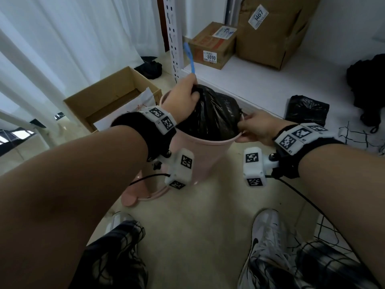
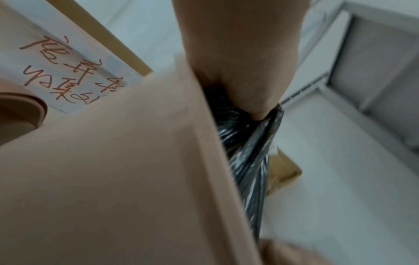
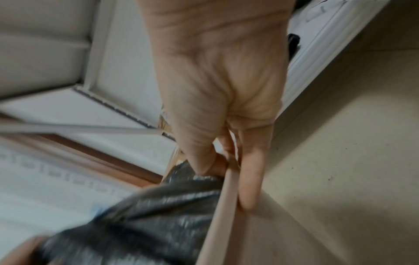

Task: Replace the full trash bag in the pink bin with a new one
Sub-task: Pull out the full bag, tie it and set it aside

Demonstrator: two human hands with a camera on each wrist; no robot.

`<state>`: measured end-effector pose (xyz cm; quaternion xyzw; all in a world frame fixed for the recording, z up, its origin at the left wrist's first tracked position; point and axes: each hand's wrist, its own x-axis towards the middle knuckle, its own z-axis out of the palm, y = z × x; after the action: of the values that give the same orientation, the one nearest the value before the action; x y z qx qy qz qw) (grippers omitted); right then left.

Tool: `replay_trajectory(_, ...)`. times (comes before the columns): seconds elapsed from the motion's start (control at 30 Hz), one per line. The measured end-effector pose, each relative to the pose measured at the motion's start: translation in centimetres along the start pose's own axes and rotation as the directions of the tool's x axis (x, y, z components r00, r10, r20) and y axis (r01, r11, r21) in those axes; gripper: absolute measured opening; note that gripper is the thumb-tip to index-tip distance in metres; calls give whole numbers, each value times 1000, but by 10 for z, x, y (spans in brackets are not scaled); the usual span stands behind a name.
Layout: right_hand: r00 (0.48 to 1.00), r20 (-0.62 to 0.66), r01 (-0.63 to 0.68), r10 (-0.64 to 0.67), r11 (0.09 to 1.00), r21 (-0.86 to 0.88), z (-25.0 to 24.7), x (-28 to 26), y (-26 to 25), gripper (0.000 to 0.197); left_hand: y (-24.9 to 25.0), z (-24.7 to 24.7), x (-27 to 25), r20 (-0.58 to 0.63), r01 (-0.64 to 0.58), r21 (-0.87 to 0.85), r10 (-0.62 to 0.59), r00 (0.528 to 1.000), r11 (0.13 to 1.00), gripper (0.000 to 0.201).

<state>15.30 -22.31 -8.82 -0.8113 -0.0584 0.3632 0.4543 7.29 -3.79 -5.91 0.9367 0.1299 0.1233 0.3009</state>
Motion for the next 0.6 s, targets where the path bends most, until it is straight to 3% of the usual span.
replay_trajectory(0.03,1000,-4,-11,11,1000,26,-1,-2,-2,3,-3,-6,2,0,0,-22,0,1000,1000,6)
replay_trajectory(0.13,1000,-25,17,-17,999,36,-3,-4,-10,8,-11,-22,2,7,13,20,-13,1000,1000,12)
replay_trajectory(0.27,994,11,110,-110,994,-15,4,-9,-27,28,-13,-30,-3,32,11,47,-12,999,999,21)
replay_trajectory(0.37,984,29,179,-178,983,-31,13,-11,-37,34,-6,-33,-4,-2,-31,22,31,1000,999,17)
replay_trajectory(0.5,983,-23,182,-182,982,49,12,-9,-39,36,-29,-58,4,-197,128,-177,-163,967,976,13)
replay_trajectory(0.6,978,-104,176,-179,984,-33,9,-7,-36,33,-47,-66,2,-226,182,-256,-241,944,950,21)
